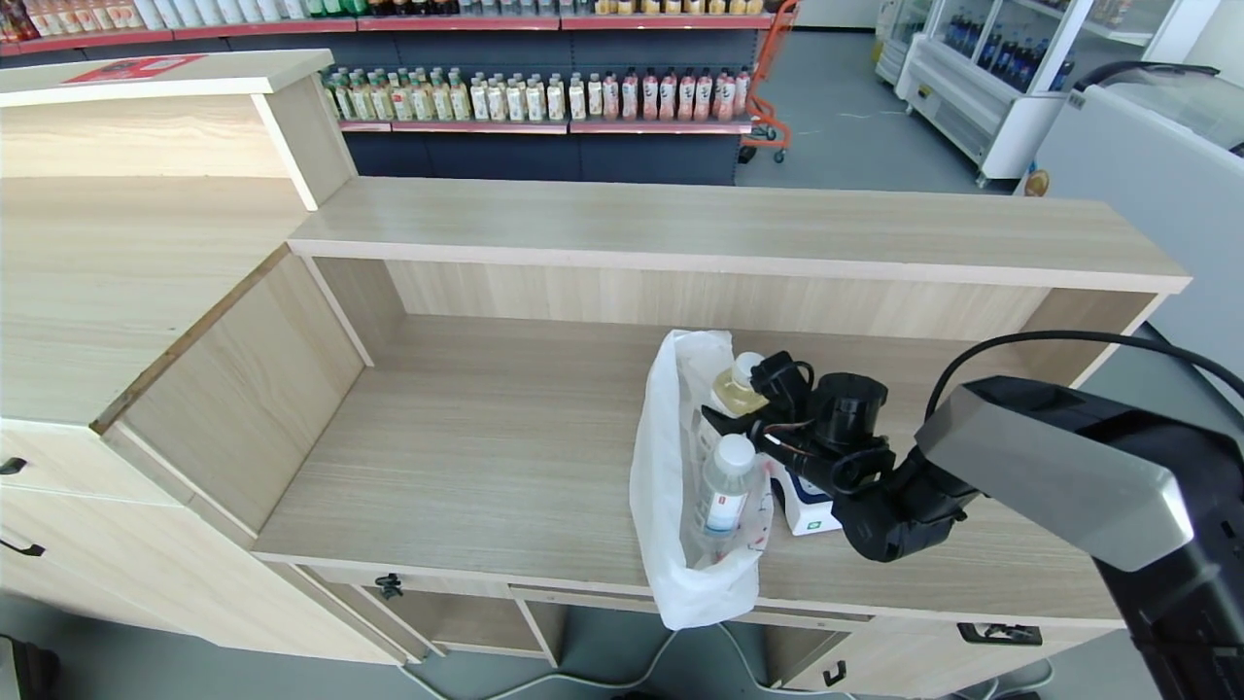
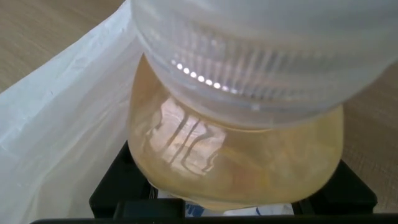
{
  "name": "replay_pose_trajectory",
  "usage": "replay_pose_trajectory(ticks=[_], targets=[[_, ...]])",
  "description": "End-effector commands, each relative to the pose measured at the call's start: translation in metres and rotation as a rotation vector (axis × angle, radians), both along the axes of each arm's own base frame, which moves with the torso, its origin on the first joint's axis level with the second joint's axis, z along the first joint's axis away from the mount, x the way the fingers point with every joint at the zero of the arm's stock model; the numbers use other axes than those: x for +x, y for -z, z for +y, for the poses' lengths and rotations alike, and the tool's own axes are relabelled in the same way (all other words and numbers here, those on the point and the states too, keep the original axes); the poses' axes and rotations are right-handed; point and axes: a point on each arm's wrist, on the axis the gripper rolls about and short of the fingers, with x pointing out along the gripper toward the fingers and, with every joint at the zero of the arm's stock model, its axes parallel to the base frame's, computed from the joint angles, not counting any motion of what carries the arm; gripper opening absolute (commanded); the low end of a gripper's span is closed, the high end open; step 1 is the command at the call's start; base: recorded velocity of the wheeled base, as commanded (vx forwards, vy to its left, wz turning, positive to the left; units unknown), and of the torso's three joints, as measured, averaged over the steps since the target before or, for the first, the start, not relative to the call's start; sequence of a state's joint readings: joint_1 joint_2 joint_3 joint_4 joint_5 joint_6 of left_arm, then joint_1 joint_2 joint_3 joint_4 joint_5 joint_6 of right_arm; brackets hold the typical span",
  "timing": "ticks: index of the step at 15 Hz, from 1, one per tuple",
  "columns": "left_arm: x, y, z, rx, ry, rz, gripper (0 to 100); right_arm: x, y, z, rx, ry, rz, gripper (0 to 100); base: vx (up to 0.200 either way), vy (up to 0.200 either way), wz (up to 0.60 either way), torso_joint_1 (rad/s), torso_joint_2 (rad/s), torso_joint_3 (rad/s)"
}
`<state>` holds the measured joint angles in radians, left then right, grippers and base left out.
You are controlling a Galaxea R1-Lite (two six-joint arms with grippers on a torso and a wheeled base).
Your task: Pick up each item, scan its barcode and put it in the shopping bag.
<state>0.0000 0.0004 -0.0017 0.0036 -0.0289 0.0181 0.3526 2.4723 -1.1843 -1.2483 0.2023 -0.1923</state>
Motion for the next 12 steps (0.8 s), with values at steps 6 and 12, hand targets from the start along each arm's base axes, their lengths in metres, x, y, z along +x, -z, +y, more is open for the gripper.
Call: replay_pose_trajectory(ticks=[6, 12], targets=[[0.000, 0.000, 0.000, 0.000, 0.000, -0.001, 0, 0.008, 0.012, 0.003, -0.002, -0.005, -0.001, 0, 0.000, 0.000, 0.00, 0.000, 0.00, 0.000], [0.000, 0.000, 0.000, 0.000, 0.000, -0.001, 0, 0.007, 0.023, 0.003, -0.005, -0.024, -0.012, 0, 0.000, 0.000, 0.00, 0.000, 0.00, 0.000]])
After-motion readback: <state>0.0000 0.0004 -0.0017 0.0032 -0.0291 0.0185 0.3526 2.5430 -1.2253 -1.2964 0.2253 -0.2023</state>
